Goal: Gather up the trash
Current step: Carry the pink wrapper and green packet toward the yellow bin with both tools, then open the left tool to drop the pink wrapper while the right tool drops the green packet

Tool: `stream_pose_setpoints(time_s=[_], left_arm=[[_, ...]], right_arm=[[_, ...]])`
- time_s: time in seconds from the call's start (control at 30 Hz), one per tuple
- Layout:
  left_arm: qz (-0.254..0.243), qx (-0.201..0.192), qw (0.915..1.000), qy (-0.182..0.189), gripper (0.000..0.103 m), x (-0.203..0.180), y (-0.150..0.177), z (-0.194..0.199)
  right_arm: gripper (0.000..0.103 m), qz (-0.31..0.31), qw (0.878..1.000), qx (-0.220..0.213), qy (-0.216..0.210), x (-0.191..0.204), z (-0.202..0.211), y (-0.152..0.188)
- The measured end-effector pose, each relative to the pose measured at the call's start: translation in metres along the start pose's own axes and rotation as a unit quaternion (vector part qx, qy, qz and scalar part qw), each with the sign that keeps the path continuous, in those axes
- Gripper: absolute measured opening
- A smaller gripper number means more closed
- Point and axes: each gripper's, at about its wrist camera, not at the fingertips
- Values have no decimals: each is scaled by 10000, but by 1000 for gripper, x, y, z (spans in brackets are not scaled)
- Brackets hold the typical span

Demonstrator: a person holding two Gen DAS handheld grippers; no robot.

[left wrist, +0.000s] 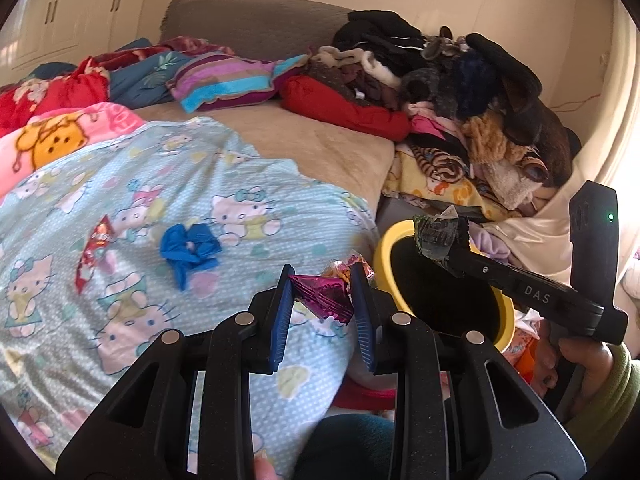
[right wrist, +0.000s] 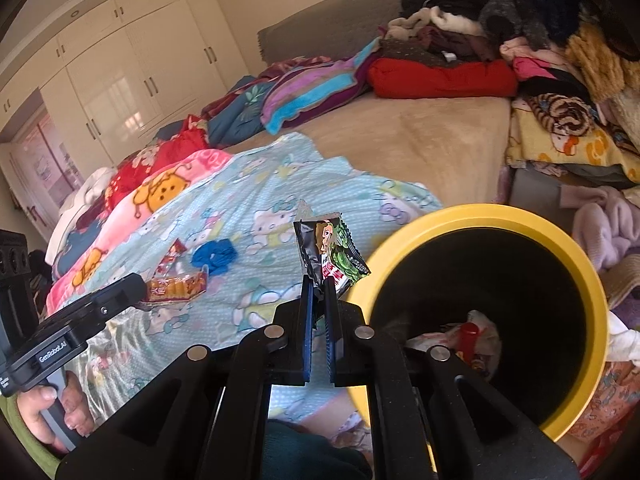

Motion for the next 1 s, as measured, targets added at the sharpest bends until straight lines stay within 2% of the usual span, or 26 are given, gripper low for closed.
stream_pose_setpoints(time_s=[1.0], left_arm=[[-559, -46, 9971, 521, 22, -66, -14, -23]], right_arm=[[6, -469, 9964, -374, 593, -63, 39, -4]])
Point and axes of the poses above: each gripper's, at about its wrist camera, not at the fingertips, and z roughly against the way its jaws point, x to its left, y to its underside, and after that the axes turned 5 degrees about -z, right-handed
